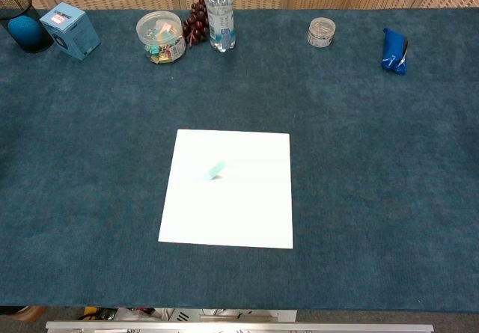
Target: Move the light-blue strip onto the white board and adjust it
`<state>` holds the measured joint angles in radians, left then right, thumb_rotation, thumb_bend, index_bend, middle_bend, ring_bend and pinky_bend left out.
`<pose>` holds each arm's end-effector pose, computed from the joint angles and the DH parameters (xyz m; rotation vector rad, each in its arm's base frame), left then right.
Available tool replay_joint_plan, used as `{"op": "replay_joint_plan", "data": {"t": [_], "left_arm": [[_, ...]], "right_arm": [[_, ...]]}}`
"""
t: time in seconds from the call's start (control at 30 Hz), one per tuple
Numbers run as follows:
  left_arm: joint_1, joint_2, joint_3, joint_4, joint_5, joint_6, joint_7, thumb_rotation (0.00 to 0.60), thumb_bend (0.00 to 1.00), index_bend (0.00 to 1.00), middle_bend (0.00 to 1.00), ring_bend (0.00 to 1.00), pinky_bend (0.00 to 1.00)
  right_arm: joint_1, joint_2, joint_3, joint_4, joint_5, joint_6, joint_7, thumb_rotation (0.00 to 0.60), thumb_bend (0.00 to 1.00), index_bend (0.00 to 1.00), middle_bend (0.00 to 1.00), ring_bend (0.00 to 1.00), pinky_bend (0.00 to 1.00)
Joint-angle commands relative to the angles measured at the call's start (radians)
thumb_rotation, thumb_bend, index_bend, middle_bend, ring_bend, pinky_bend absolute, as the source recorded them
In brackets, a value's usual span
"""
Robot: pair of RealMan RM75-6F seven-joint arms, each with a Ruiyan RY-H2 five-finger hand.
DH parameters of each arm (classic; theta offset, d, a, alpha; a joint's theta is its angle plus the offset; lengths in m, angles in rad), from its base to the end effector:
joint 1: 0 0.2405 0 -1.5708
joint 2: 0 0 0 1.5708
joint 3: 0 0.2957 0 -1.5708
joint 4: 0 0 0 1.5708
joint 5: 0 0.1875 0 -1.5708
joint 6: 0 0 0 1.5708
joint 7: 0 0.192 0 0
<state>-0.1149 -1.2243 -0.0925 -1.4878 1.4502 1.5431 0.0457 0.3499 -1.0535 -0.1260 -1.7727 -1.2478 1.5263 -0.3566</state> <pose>-0.3469 0.2487 0.1925 -1.3086 -0.7875 -0.9161 -0.3097 -0.2778 0.2008 1.4879 -0.7288 0.6475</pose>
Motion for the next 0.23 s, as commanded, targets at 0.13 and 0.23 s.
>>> {"op": "replay_joint_plan", "data": {"t": [0.13, 0.23], "left_arm": [[0.006, 0.003, 0.007, -0.008, 0.002, -0.003, 0.014, 0.600, 0.33, 0.25, 0.31, 0.28, 0.33], [0.005, 0.013, 0.018, -0.022, 0.005, -0.021, 0.031, 0.600, 0.34, 0.26, 0.31, 0.28, 0.33]], "right_arm": [[-0.049, 0.007, 0.006, 0.018, -0.032, 0.006, 0.015, 0.600, 0.04, 0.22, 0.39, 0.33, 0.39], [-0.062, 0.006, 0.015, 0.019, -0.054, -0.001, 0.018, 0.600, 0.04, 0.22, 0.39, 0.33, 0.39]]}}
